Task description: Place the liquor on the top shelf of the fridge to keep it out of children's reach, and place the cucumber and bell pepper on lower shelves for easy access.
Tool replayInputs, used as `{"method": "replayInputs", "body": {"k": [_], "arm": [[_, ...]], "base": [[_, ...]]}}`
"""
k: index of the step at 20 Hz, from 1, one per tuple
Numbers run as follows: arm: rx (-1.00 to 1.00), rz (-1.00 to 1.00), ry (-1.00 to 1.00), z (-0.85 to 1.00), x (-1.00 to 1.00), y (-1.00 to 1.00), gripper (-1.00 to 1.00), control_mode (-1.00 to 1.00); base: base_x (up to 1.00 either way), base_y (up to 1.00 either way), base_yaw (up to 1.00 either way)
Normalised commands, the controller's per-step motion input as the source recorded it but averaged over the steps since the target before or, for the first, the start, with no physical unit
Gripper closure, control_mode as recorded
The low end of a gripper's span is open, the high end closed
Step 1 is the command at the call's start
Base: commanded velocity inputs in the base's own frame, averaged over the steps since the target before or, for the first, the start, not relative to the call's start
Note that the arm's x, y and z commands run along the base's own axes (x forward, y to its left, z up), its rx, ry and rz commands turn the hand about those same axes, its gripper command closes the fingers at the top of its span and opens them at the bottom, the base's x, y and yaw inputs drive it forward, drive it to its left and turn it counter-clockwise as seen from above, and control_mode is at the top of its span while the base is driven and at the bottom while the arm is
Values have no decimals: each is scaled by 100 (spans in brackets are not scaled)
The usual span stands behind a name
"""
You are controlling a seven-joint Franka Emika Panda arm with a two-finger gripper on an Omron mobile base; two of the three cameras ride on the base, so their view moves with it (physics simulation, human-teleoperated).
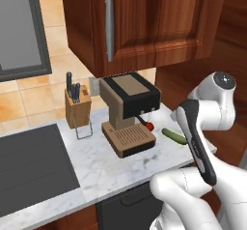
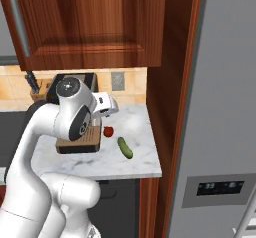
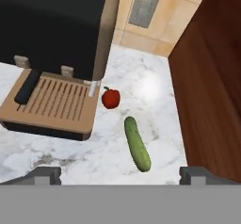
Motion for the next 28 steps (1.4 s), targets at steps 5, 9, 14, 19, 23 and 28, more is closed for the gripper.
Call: {"method": "replayInputs", "body": {"k": [5,9,14,19,23,28], "arm": [[-2,8,24,-63,32,0,-100,-100],[0,9,21,-51,25,0,-100,-100],[0,7,17,-46,17,-17,-100,-100],[0,2,7,-35,3,-32,-100,-100],[0,0,0,-29,0,-20,-100,-100],[0,0,0,-32,3,-5,-100,-100]], "base": [[0,0,0],[0,0,0],[0,0,0],[0,0,0],[0,0,0],[0,0,0]]}}
